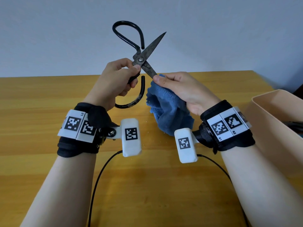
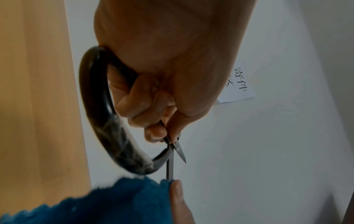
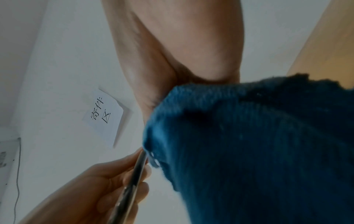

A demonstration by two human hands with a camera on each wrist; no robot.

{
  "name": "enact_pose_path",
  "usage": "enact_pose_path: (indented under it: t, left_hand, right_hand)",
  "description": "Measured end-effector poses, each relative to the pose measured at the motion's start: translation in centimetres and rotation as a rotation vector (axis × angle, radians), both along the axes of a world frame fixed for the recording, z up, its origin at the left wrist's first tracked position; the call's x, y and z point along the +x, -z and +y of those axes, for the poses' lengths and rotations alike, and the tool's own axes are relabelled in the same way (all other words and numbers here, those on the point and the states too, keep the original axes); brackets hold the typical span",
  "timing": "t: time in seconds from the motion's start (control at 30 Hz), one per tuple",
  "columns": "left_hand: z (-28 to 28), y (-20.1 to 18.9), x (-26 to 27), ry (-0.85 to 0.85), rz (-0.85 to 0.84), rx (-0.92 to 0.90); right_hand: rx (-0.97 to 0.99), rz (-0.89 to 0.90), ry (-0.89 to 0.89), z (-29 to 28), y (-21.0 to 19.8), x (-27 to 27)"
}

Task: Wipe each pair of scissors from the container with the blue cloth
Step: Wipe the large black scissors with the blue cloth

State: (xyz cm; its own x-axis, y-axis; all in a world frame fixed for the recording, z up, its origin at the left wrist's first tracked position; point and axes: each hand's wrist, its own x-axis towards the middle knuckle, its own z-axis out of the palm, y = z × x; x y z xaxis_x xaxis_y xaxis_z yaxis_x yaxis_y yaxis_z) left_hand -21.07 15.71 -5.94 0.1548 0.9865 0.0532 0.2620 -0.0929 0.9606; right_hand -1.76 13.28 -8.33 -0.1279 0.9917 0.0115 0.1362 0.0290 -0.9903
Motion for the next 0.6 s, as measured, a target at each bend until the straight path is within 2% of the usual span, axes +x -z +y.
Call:
enact_pose_path:
  t: [0.13,0.27,0.47,0.6]
  left_hand:
    - [0.0,-0.2,0.1,-0.014,-0.001,0.013]
    - [-0.1,-0.2,-0.2,-0.018,0.014,0.011]
    - [-0.1,-0.3,-0.4,-0.058,0.085,0.049]
    - [0.0,-0.4,-0.7,-0.116,0.068,0.086]
  right_hand:
    - [0.051,-0.023,0.011,0.2,0.2,0.0]
    - [0.012,-0.018,-0.001,0.0,0.1,-0.1]
    - [-0.021,-0.102,-0.023,0.1,0.4,0.0]
    - [-0.063,-0.194,-0.036,0.1,0.0,1.1]
